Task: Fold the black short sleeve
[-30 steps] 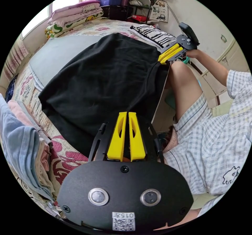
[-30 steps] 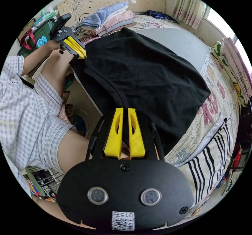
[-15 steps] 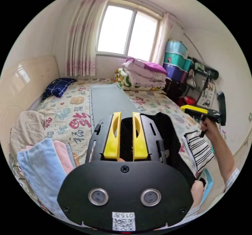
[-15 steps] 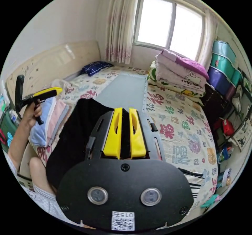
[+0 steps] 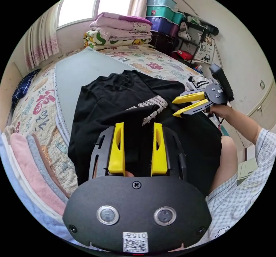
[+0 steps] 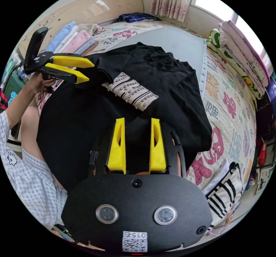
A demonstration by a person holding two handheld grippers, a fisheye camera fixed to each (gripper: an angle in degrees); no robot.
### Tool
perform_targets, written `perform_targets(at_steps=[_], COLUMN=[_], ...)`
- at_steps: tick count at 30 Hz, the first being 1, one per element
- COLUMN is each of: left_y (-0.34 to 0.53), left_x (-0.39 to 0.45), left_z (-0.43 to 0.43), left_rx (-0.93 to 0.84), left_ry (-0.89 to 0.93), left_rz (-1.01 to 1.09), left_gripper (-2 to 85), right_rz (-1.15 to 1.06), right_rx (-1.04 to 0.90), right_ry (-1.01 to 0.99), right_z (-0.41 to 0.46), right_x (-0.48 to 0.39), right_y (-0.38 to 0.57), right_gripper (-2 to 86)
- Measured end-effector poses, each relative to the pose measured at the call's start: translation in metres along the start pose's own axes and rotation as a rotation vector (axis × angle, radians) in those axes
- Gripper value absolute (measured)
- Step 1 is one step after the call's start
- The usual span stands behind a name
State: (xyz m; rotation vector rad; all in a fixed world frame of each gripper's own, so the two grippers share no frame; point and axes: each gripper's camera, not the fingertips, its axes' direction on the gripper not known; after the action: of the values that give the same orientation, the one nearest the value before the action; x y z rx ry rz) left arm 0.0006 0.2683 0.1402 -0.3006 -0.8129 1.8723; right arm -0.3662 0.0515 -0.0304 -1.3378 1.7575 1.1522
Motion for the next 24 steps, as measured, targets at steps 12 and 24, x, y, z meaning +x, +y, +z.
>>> perform_targets(at_steps=[12,24], left_y=[0.002,-0.01], left_x=[-0.083,-0.082], left_z=[-0.022,-0.042], left_rx=[0.094,0.293], left_ry=[-0.249,-0.232], left_rz=[-0.384,-0.345], left_gripper=[3.7,0.8], right_rz=[0.063,0.26], right_rx=[-0.047,0.153], right_ry=[0.223,0.19], right_z=[-0.021,-0.04], right_x=[0.041,0.087], right_y=[-0.064,-0.142], right_gripper=[0.7,1.6])
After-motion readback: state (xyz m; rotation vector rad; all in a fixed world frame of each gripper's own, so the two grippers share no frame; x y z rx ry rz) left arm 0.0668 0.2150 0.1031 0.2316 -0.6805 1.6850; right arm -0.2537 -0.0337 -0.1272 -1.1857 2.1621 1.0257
